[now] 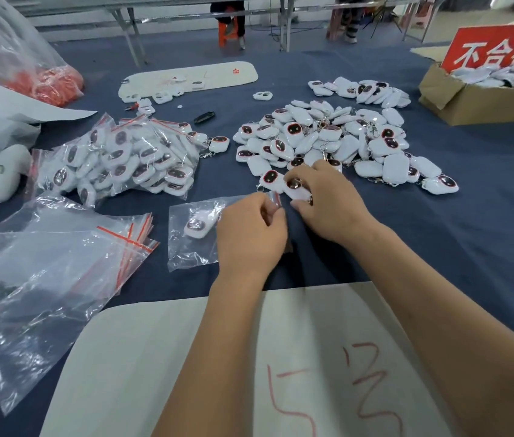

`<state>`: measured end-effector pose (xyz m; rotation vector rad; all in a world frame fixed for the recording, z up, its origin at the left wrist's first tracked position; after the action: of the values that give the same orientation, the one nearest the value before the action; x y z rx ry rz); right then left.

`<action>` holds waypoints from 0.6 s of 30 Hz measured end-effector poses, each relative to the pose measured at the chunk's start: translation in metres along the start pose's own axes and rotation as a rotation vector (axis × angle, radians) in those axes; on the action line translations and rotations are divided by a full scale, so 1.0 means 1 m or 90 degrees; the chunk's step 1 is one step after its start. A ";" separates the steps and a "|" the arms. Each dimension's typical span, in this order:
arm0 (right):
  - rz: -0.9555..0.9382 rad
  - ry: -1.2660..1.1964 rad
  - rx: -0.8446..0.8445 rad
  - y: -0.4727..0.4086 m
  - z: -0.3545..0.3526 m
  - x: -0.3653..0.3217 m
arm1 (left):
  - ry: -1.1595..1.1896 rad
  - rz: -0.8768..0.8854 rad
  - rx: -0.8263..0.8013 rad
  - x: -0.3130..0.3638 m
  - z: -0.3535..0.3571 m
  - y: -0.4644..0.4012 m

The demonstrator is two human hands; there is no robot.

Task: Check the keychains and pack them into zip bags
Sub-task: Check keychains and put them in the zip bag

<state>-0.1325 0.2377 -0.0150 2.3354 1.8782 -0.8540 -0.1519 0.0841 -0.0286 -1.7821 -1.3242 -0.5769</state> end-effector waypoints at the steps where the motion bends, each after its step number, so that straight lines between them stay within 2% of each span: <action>1: 0.006 -0.007 -0.015 0.004 -0.001 0.000 | 0.034 -0.019 0.014 -0.001 -0.002 0.000; 4: 0.026 -0.005 -0.100 0.016 -0.003 -0.003 | 0.102 -0.050 0.018 0.000 -0.002 0.000; 6: 0.020 -0.003 -0.112 0.025 -0.004 -0.004 | 0.118 -0.057 0.007 0.001 0.000 0.000; 7: 0.022 -0.033 -0.078 0.029 -0.006 -0.003 | 0.130 -0.064 0.000 0.001 0.001 0.000; 10: 0.058 -0.193 0.136 0.042 -0.016 0.006 | 0.172 -0.098 -0.027 -0.001 0.001 0.001; 12: 0.090 -0.314 0.196 0.051 -0.015 0.012 | 0.210 -0.118 -0.045 0.000 0.001 0.001; 15: 0.176 -0.571 0.152 0.056 -0.007 0.015 | 0.337 -0.152 -0.074 0.004 0.004 0.002; 18: 0.163 -0.640 0.058 0.056 -0.002 0.010 | 0.484 -0.192 -0.046 0.006 0.003 0.001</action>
<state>-0.0796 0.2324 -0.0352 1.5717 1.0963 -1.6514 -0.1491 0.0898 -0.0265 -1.2061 -1.0252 -1.3241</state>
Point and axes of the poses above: each hand's wrist, its own y-axis away from the middle knuckle, its own z-axis out of the palm, x = y × z, the point moved 6 cm from there along -y, towards the middle knuckle, and after that the axes turned 8 degrees about x, right-handed, at the moved point
